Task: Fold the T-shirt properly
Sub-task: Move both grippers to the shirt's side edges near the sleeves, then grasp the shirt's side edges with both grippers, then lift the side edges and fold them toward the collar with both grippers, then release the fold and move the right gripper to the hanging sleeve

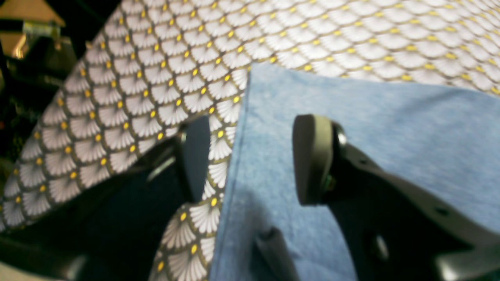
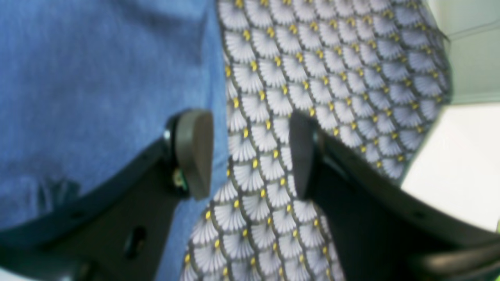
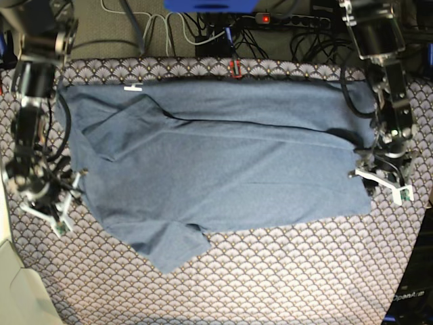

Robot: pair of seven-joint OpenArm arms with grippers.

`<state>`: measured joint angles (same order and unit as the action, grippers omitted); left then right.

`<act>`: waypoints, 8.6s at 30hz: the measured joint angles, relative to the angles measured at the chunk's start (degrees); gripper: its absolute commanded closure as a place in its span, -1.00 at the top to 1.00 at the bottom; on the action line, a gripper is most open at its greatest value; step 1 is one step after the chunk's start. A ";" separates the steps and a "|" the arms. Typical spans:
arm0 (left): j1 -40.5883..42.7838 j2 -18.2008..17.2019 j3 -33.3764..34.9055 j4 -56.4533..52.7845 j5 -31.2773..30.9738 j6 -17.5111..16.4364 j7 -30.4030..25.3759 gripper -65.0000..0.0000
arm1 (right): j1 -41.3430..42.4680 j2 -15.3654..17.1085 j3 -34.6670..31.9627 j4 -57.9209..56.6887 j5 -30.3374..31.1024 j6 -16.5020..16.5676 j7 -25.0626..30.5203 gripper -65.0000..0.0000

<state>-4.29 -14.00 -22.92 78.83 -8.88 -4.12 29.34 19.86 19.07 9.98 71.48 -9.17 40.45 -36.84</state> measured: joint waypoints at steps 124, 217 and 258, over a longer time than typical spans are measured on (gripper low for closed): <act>-21.62 -2.67 11.87 -48.37 -0.37 0.37 -29.62 0.04 | 14.86 -3.98 -4.26 -42.88 0.61 -11.21 27.52 -1.00; 16.39 2.16 -1.68 7.23 -0.44 -0.09 -13.75 -0.99 | -29.44 -4.66 6.32 25.92 0.24 -0.13 10.97 -1.00; 18.78 3.32 -3.21 5.70 -0.02 -0.15 -14.27 -0.20 | -37.00 -4.61 7.61 27.58 0.35 0.07 10.88 -0.44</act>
<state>14.48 -10.68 -26.13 84.53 -8.91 -4.27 15.07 -17.15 14.46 17.58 99.07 -8.82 40.51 -25.96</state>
